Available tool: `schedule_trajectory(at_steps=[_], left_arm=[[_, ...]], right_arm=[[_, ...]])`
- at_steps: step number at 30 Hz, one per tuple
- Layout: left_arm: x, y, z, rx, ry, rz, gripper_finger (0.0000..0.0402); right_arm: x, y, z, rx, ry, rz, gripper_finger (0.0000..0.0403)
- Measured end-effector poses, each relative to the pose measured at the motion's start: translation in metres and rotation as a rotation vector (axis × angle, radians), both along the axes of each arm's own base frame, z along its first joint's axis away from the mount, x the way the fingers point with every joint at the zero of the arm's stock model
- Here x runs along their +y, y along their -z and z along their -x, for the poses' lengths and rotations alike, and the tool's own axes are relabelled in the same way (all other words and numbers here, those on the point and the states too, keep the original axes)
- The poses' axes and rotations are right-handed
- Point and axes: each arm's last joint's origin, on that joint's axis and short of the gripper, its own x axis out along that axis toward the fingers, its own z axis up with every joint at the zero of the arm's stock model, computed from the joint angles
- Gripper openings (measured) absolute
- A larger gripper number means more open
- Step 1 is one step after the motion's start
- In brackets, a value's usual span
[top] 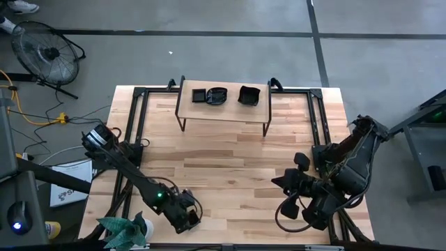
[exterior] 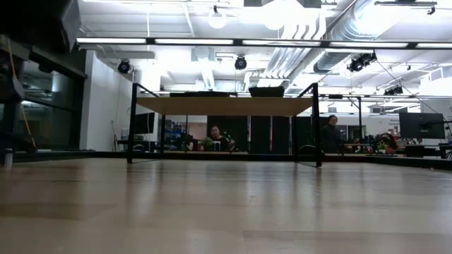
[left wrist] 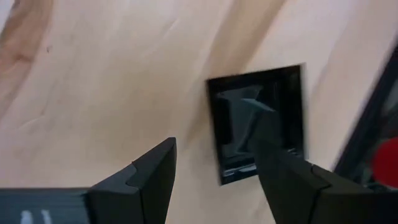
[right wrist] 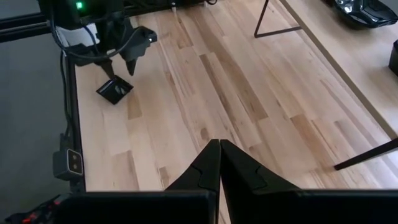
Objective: Pick & Place Mini shaped plates
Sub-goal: Stack the square-shaped plate on the square-shaped plate
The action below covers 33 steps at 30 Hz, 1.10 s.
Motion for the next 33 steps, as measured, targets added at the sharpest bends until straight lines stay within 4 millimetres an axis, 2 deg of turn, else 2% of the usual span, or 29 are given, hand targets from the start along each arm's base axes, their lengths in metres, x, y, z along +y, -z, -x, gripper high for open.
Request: schedule_trajectory(at_steps=[12, 24, 33], left_arm=[[-0.0007, 0.0056, -0.0003, 0.027, -0.010, -0.018, 0.0207], [-0.0007, 0.0056, -0.0005, 0.024, -0.004, -0.018, 0.0134], [-0.0018, 0.0048, -0.0018, 0.009, 0.000, -0.007, 0.0127]], right_arm=[[0.0018, 0.0004, 0.0021, 0.004, -0.010, 0.005, 0.0004], [0.0025, 0.0002, 0.0027, -0.001, -0.009, 0.003, 0.0001], [0.0026, 0.0003, 0.0028, 0.001, -0.009, -0.001, 0.0002]])
